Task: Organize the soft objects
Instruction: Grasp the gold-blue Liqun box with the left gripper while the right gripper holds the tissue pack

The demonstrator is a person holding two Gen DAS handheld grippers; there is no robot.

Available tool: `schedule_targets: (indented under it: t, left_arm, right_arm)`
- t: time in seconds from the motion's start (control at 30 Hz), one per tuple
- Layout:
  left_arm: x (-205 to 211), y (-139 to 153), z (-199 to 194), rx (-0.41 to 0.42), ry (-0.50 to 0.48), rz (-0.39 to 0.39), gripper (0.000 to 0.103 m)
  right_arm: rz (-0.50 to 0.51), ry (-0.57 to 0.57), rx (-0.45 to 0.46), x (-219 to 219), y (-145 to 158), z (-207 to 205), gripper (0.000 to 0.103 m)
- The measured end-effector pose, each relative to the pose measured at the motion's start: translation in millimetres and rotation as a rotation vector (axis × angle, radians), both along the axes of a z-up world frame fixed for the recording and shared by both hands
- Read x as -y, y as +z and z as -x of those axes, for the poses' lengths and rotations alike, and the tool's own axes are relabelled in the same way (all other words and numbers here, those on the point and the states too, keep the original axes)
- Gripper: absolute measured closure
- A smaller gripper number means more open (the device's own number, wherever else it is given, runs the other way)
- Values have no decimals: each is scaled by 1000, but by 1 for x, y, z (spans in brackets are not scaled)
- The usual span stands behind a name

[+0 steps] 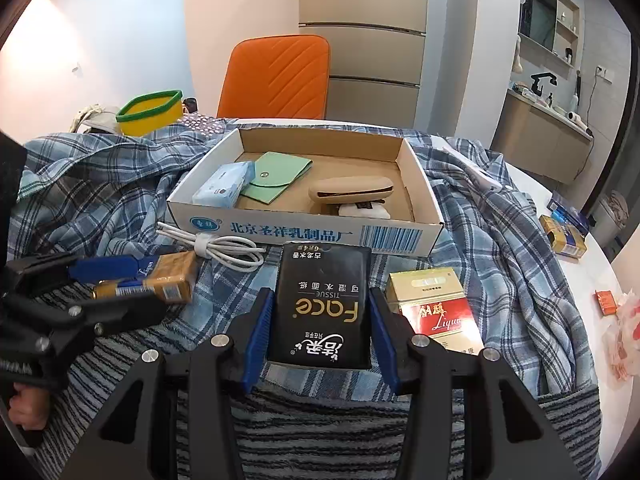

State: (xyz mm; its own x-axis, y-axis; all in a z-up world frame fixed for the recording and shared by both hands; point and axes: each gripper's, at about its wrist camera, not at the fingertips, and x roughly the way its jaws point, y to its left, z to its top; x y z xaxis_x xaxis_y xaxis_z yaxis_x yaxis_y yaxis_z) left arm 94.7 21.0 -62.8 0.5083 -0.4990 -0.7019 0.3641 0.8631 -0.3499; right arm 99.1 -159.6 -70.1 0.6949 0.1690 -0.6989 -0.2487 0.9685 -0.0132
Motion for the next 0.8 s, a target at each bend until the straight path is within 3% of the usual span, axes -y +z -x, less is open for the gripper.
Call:
schedule_targets:
  t: [0.07, 0.17, 0.27, 0.4, 0.5, 0.6, 0.7, 0.8]
  left_arm:
    - [1, -1, 5, -16, -21, -2, 56]
    - [3, 5, 17, 70, 37, -101, 56]
    - [3, 10, 24, 146, 141, -193, 28]
    - [7, 10, 23, 164, 221, -295, 5]
    - [13, 4, 10, 121, 239, -353, 4]
    - [10, -3, -8, 57, 330, -370, 4]
    - [11, -11, -25, -16, 332, -382, 4]
    - [11, -15, -36, -24, 376, -425, 4]
  right_arm:
    - [-13, -6, 6, 3, 2, 0, 54]
    - [-33, -28, 37, 9, 9, 3, 54]
    - [-41, -22, 78, 10, 15, 9, 54]
    - [-12, -2, 103, 2, 15, 15, 54]
    - [-15, 0, 109, 2, 17, 17, 54]
    - [-28, -6, 106, 5, 17, 15, 54]
    - [-37, -11, 99, 6, 16, 15, 54]
    - [-47, -18, 88, 8, 16, 13, 54]
